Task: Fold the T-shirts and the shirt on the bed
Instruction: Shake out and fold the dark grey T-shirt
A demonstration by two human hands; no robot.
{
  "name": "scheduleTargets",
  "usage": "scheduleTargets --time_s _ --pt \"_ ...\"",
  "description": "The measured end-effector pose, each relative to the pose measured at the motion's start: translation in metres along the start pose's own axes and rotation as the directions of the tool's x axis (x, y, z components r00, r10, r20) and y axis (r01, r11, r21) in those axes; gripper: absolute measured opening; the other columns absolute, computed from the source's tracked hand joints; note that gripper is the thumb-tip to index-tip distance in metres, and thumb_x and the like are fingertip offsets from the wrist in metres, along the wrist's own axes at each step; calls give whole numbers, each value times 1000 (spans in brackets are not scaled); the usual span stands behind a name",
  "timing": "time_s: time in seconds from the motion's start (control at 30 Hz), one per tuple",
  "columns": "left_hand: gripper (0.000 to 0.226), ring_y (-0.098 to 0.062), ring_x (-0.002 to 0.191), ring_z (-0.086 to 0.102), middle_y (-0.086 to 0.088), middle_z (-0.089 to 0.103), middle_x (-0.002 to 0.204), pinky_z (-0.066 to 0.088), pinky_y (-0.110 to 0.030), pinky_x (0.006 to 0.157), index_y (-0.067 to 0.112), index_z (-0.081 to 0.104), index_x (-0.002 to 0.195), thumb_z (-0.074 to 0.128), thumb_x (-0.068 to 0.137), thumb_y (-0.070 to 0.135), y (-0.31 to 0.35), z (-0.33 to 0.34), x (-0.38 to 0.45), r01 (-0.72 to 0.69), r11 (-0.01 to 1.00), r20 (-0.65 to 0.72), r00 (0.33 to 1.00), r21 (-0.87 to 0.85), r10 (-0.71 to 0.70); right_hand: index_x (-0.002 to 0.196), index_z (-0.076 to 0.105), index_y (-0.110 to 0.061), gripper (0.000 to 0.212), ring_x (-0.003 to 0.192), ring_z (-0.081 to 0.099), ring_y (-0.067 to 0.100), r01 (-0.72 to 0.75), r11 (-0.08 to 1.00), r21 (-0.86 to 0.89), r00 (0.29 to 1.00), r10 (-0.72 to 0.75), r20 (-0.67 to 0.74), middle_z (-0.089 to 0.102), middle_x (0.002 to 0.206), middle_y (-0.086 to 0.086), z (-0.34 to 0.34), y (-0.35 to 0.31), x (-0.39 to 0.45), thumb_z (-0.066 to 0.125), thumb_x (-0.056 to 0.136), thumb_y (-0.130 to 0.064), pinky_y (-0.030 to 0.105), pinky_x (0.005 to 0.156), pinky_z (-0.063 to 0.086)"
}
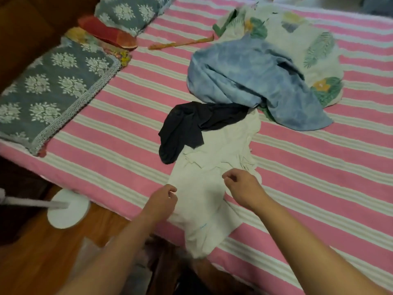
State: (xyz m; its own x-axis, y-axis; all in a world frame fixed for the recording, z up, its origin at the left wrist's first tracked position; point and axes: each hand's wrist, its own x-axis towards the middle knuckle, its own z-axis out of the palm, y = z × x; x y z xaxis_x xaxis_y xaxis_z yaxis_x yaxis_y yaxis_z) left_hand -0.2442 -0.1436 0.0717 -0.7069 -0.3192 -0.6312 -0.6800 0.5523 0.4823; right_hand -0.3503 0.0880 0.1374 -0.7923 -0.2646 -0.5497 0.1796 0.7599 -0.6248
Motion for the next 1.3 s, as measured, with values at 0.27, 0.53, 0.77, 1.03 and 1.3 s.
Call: scheduleTargets --time_s 0.27,0.53,0.77,1.03,1.3 --pt "68 -42 146 27 -18 11 164 32 -49 116 27 29 158 60 98 33 -62 -7 248 -34 942 196 980 334 -34 100 69 -18 20 90 65 16 -245 962 124 969 244 23 71 96 -3 111 6 64 51 103 -27 28 79 49" --pt "34 -38 115 57 -18 58 132 44 -40 92 2 65 125 42 106 17 -40 -20 250 -204 973 -116 969 110 216 101 67 -26 16 89 62 7 -385 909 160 920 392 -13 68 101 -10 102 18 41 52 102 -21 15 66 40" --pt "25 5 94 63 9 70 101 46 -11 82 23 76 102 53 104 13 85 -105 70 -551 771 -224 835 -321 503 100 70 -21 20 92 67 16 -345 855 387 915 399 -66 71 100 -2 61 -24 -23 51 102 -16 32 83 54" --pt "23 12 98 58 19 67 93 39 -5 84 30 78 99 60 101 16 228 -154 -121 -791 582 119 570 -189 813 145 35 -50 73 115 48 -10 198 916 349 875 -4 -484 40 136 -29 -27 -51 -132 70 91 -16 16 87 49" --pt "32 -23 109 70 -5 75 109 58 -38 95 24 81 96 59 94 0 341 -129 -265 -775 297 -166 455 -558 875 104 55 -52 45 94 53 -5 425 904 43 765 -334 -550 58 103 -31 -161 -9 -186 67 82 -14 9 79 41"
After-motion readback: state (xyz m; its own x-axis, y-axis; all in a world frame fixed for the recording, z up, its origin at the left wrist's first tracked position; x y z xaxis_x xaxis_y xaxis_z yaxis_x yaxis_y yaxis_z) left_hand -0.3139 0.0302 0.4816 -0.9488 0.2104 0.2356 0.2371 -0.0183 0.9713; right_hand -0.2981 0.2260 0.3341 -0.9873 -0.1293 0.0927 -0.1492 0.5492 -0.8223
